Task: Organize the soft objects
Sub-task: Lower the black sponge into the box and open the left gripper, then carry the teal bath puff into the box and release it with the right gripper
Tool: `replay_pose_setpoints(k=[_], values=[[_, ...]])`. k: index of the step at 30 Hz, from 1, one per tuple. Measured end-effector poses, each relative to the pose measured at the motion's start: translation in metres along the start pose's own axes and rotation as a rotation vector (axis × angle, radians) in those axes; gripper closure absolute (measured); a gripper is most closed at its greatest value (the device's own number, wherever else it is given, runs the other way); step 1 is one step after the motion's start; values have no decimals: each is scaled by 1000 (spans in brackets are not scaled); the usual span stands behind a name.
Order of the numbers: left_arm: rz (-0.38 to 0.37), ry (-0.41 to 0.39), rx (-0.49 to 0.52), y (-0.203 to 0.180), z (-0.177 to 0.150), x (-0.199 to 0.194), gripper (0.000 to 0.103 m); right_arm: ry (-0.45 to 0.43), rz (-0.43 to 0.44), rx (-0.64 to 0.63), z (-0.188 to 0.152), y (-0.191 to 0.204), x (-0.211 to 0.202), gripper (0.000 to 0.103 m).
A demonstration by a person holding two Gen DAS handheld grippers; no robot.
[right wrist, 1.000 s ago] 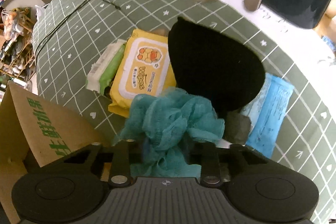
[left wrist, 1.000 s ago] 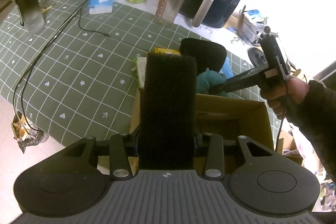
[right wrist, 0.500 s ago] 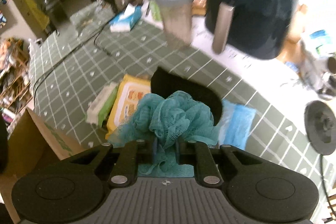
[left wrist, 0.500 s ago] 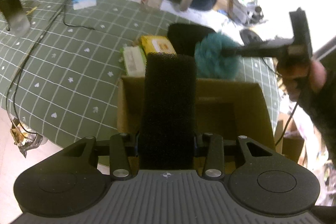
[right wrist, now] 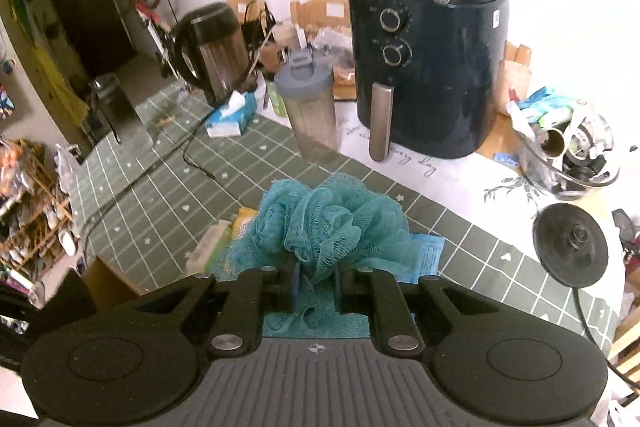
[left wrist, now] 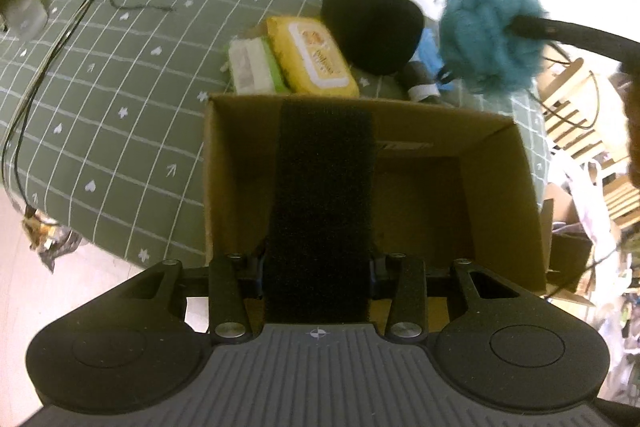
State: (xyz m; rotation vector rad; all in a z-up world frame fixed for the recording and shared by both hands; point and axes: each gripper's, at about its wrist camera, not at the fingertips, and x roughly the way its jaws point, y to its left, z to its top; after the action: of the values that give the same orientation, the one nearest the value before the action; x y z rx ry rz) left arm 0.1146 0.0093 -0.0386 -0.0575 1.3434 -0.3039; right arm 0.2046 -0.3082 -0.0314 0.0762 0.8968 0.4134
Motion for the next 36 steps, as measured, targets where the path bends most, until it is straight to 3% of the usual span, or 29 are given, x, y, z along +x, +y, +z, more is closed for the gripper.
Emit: replay_pose_setpoints(k=[6,9,12,27,36], values=[[38,8,-1,-2,0,-2,58,-33,22,20,-7,6,-27,85],[46,3,-5,-2,-1,-4,35,-41,36,28,-13,12,-37,85],[62,-23,-4,-3,-3,-10,27,-48,48,32,-17,17,-47,85],[95,-123,9,-12,-7,-32,26,-71,118,44,-34,39,-90,85],[102,-166,7,-13,-12,-40,26,-25,206,7,-48,61,-92,85]])
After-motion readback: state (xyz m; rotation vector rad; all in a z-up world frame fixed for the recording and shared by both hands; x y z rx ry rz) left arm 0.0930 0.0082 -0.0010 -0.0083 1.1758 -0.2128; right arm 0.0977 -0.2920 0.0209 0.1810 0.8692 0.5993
